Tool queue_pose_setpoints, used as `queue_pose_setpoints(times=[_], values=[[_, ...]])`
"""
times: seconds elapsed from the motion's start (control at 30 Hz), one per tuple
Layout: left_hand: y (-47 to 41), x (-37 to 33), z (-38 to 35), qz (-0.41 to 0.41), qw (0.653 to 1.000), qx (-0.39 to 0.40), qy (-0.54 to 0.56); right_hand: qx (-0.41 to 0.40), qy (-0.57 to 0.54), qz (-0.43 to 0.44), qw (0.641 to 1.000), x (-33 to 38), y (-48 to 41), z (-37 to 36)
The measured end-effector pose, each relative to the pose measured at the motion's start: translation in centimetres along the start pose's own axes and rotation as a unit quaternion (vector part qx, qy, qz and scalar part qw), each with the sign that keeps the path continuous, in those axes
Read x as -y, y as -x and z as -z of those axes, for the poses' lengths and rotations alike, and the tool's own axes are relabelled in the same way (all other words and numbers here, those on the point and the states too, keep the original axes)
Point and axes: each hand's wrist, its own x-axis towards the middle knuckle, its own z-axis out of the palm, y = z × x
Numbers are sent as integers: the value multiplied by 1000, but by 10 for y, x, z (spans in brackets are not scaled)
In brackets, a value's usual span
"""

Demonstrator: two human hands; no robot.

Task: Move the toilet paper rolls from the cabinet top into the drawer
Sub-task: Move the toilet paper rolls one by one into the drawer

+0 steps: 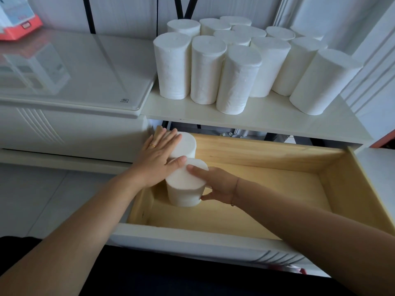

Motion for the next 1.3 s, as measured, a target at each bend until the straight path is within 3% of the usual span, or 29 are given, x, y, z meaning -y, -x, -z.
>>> queue_pose_setpoints(times=[0.27,0.43,0.5,0.57,0.73,0.87,0.93,1.03,1.13,1.3], values=[[-1,-2,1,-1,999,-22,29,42,-72,-10,996,6,-6,-12],[-1,-2,2,-2,999,-25,22,50,-55,-6,997,6,-9,-10],[-1,-3,1,-2,999,-25,26,26,-15,14,999,8,-9,-11],[-1,-3,1,-2,999,-27,28,-49,42,61,996,14,-7,-10],[-1,-1,1,1,999,-16,28,-281,100,223,928,29,8,12],[-2,-2,2,5,1000,-21,21,-400,113,367,832,51,17,35],[-1,-3,3,1,1000,-18,17,-434,128,394,800,71,14,51],[-1,-4,4,3,1000,-8,14,-415,112,363,827,102,2,75],[0,-5,4,10,1000,-8,15,-333,95,352,870,123,-8,93],[0,-6,5,11,999,-9,32,-295,98,365,878,137,-26,102]])
